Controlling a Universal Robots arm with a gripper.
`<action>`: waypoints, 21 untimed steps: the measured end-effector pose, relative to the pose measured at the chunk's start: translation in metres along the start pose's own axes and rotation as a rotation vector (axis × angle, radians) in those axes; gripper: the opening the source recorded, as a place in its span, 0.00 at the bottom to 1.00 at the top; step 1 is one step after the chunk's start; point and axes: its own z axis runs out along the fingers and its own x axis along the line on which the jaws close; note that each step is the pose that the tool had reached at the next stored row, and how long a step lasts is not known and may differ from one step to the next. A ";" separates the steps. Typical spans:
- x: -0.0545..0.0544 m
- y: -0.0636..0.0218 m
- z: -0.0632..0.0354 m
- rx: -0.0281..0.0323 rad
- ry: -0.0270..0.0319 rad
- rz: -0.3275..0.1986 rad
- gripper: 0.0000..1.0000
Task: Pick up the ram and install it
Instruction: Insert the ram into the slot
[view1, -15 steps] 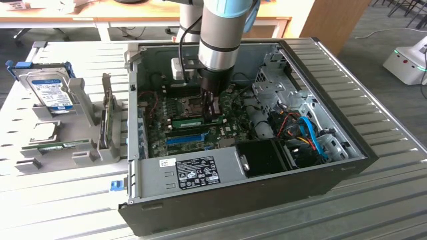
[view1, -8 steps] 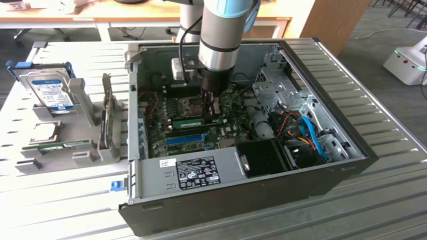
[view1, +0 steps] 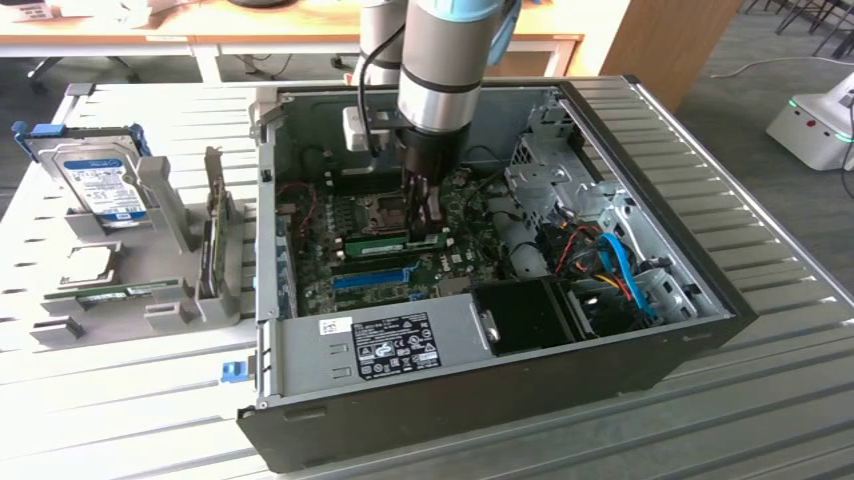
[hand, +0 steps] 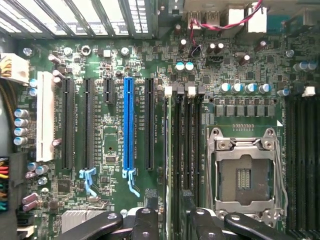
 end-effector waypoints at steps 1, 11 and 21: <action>0.000 0.0001 -0.0016 0.0000 0.0001 0.000 0.31; 0.000 0.0005 -0.0196 0.0000 0.0000 0.000 0.31; 0.000 0.0008 -0.0354 0.0000 0.0003 0.000 0.31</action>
